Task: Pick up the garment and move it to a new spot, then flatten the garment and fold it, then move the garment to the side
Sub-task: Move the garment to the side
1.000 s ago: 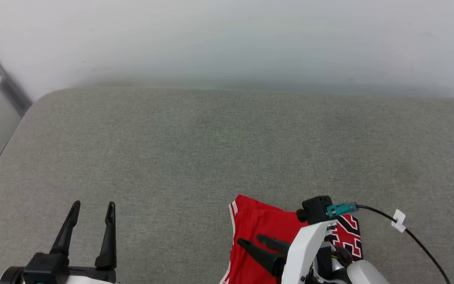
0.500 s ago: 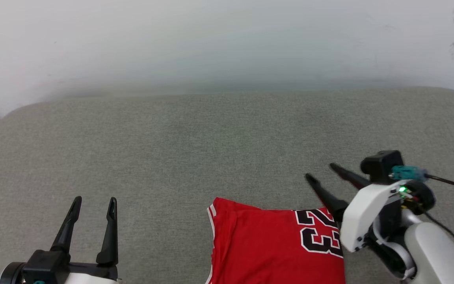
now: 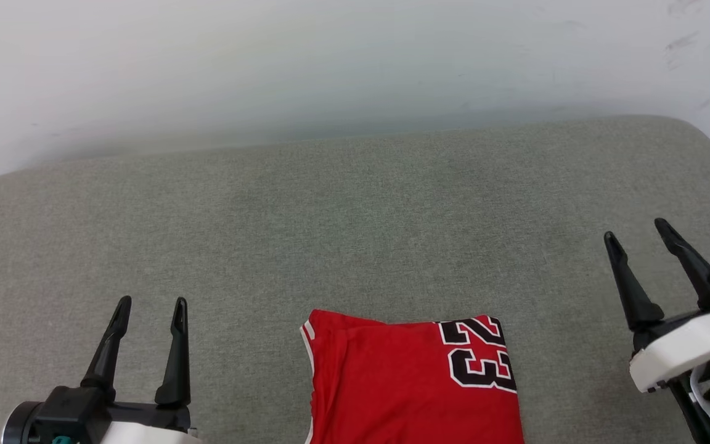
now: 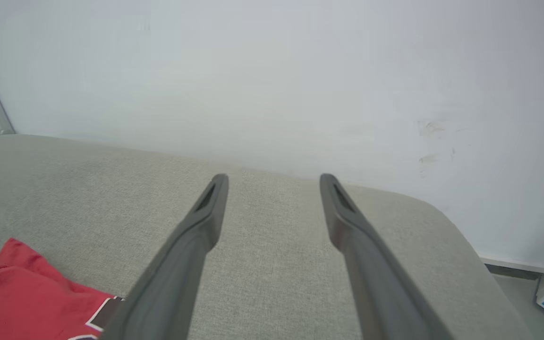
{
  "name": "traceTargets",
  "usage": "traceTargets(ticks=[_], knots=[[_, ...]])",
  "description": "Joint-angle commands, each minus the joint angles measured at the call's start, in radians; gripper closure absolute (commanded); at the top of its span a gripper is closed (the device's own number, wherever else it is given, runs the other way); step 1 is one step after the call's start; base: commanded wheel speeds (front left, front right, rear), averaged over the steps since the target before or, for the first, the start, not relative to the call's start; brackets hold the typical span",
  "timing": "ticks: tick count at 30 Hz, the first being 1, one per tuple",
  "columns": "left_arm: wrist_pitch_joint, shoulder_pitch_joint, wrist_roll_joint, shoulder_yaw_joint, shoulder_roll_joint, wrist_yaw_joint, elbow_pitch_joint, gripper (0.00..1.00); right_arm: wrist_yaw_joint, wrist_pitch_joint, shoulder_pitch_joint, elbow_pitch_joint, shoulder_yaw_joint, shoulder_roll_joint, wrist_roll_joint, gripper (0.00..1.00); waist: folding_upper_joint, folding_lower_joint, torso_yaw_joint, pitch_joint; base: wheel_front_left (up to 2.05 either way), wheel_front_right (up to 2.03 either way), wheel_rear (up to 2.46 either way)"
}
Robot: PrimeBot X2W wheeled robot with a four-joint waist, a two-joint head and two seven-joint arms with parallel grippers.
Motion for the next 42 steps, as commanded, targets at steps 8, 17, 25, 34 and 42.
traceTargets(ticks=[8,17,25,34,42], knots=[[-0.002,0.025,0.004,-0.022,0.007,-0.001,-0.029,0.0,0.0,-0.094,0.116,-0.068,-0.073,0.096,-0.015,0.0,0.0,0.0,-0.016,-0.003,0.0,0.0,0.0],[-0.002,0.033,0.009,-0.05,-0.004,-0.001,-0.034,0.0,0.0,-0.138,0.164,-0.073,-0.076,0.15,-0.02,0.0,0.0,0.0,-0.008,-0.005,0.0,0.0,0.0],[-0.002,0.024,0.004,-0.048,0.001,-0.001,-0.032,0.0,0.0,-0.09,0.166,-0.092,-0.081,0.14,-0.002,0.0,0.0,0.0,0.004,0.01,0.0,0.0,0.0],[-0.002,-0.018,0.014,-0.065,0.006,-0.001,-0.025,0.0,0.0,0.309,0.166,-0.199,0.023,0.067,0.128,0.0,0.0,0.0,0.03,0.067,0.0,0.0,0.0],[-0.002,-0.054,0.019,-0.083,0.002,-0.002,-0.013,0.0,0.0,0.73,0.185,-0.212,0.007,0.119,0.183,0.0,0.0,0.0,0.075,0.113,0.0,0.0,0.0]])
